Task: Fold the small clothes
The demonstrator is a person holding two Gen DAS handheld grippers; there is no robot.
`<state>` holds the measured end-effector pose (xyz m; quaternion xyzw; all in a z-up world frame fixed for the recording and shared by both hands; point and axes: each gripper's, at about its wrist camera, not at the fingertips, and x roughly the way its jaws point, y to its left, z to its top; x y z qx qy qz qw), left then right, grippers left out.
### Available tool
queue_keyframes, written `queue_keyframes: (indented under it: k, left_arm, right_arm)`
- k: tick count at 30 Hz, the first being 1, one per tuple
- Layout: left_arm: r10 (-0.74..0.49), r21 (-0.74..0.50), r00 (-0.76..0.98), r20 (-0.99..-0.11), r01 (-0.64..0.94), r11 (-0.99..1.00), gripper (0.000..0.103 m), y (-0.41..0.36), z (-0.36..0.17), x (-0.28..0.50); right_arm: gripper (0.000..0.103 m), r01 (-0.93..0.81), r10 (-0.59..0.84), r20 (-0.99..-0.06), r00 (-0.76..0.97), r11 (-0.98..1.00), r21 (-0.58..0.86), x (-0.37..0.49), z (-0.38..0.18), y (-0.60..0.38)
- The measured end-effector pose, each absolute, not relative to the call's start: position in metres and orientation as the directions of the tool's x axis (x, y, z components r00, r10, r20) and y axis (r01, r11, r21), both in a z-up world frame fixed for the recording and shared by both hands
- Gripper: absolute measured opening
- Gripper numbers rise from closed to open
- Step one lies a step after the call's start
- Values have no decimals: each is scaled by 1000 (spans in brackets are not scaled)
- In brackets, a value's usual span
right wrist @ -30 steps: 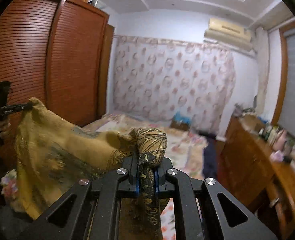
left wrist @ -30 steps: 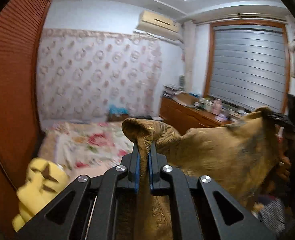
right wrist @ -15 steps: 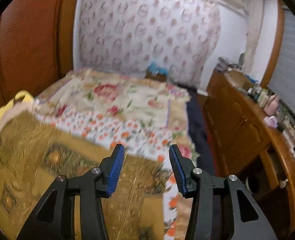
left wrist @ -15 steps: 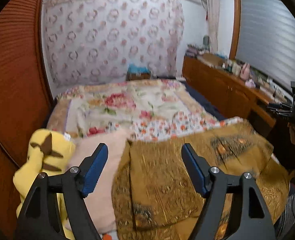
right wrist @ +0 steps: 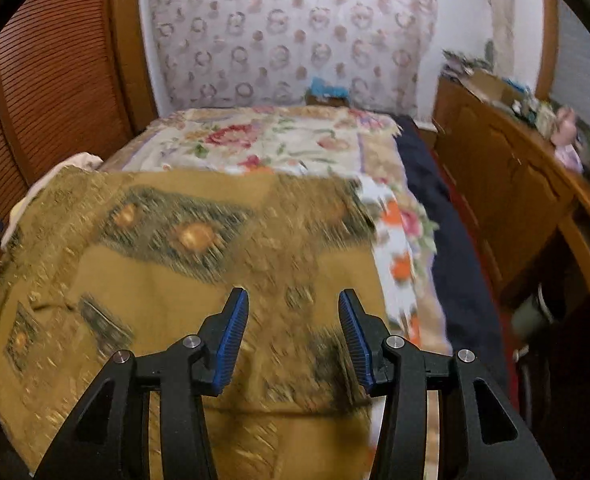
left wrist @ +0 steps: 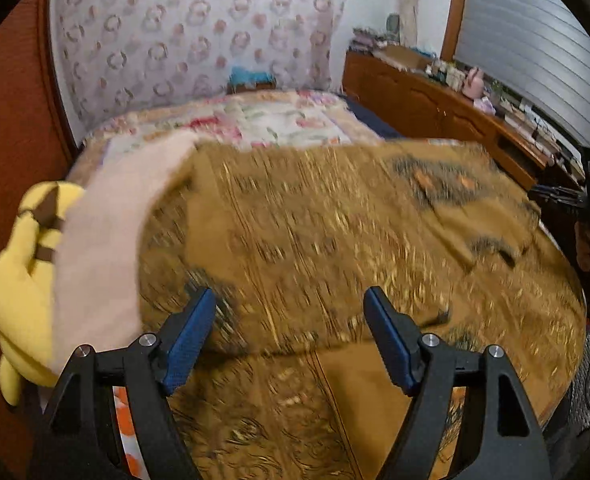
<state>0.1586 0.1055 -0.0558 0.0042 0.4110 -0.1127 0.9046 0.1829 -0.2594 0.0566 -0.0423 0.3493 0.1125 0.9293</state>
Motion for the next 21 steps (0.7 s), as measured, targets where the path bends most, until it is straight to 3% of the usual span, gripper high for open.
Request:
queue_keyframes:
  k: [13, 17, 19, 21]
  left_arm:
    - [-124, -6, 605, -786, 193, 981, 77, 91, -91, 158]
    - [-103, 30, 619, -779, 201, 979, 82, 86, -96, 157]
    - [-109, 21, 616, -780, 200, 980, 83, 87, -96, 158]
    - [-119, 15, 607, -786, 210, 978, 89, 86, -97, 160]
  right_arm:
    - [49, -101, 97, -705, 703, 994, 35, 180, 47, -287]
    - [48, -99, 95, -712, 696, 994, 36, 186, 46, -280]
    - [35, -114, 105, -712, 694, 993, 36, 190, 44, -270]
    - [13, -141, 126, -706, 697, 989, 38, 192, 39, -263]
